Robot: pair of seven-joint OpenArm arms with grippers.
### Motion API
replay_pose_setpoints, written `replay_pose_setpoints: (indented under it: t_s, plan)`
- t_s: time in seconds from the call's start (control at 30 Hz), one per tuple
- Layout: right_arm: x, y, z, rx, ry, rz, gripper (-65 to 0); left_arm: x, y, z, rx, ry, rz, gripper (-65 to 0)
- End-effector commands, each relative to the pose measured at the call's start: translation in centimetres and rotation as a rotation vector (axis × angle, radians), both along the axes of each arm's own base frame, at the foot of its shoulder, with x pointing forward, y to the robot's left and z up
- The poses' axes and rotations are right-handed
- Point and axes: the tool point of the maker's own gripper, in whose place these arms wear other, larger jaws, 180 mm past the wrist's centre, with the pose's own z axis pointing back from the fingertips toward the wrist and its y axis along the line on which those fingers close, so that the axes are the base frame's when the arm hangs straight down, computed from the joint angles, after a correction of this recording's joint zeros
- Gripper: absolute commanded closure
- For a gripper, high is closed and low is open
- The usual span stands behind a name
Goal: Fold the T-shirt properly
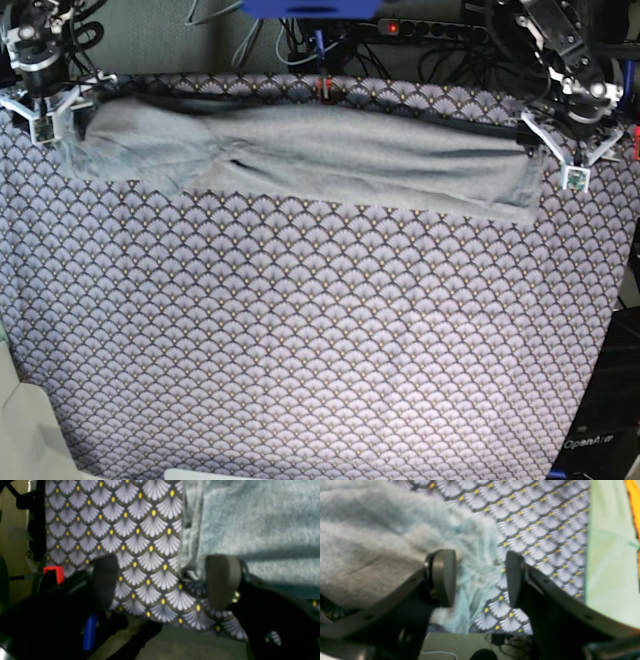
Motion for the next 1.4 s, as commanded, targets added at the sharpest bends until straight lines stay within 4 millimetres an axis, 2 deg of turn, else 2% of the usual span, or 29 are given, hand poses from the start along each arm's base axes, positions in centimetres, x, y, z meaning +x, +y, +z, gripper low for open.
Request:
replay_pose_setpoints:
  t_s: [0.0, 0.13, 0.27, 0.43, 0.57, 0.77, 0.97, 1.17, 1.37]
  plan:
    - [0.4, -0.9, 1.4, -0.03, -0.041, -0.003, -32.5, 0.6, 0.4, 1.0, 0.018, -0.037, -0.005, -53.0]
    - [0.3, -2.9, 2.4, -0.064, -0.065, -0.056, -32.5, 0.8, 0.5, 1.4, 0.025, -0.046, -0.005, -53.0]
    - [-0.6, -5.3, 3.6, -0.106, -0.085, -0.126, -32.3, 0.7, 0.5, 1.4, 0.024, -0.047, -0.004, -53.0]
    - [-2.3, -8.3, 4.8, -0.153, -0.094, -0.208, -32.1, 1.1, 1.5, 3.0, 0.064, -0.077, -0.002, -53.0]
    - [-3.2, -9.0, 3.8, -0.139, -0.064, -0.23, -32.1, 1.0, 2.5, 4.5, 0.091, -0.111, 0.03, -53.0]
    - [-4.6, -10.8, 2.6, -0.106, -0.064, -0.329, -32.1, 1.8, 1.4, 5.2, 0.003, -0.19, 0.02, -53.0]
    - [-5.3, -10.5, 1.7, -0.083, -0.051, -0.35, -32.1, 2.6, 0.7, 5.4, -0.04, -0.228, 0.012, -53.1]
    - [-5.5, -9.7, 0.9, -0.056, -0.047, -0.358, -32.1, 4.4, 0.2, 3.4, -0.124, -0.228, 0.036, -53.1]
    - [-5.4, -9.7, 1.0, -0.055, -0.048, -0.358, -32.4, 4.7, -0.7, -0.3, -0.225, -0.167, 0.061, -53.1]
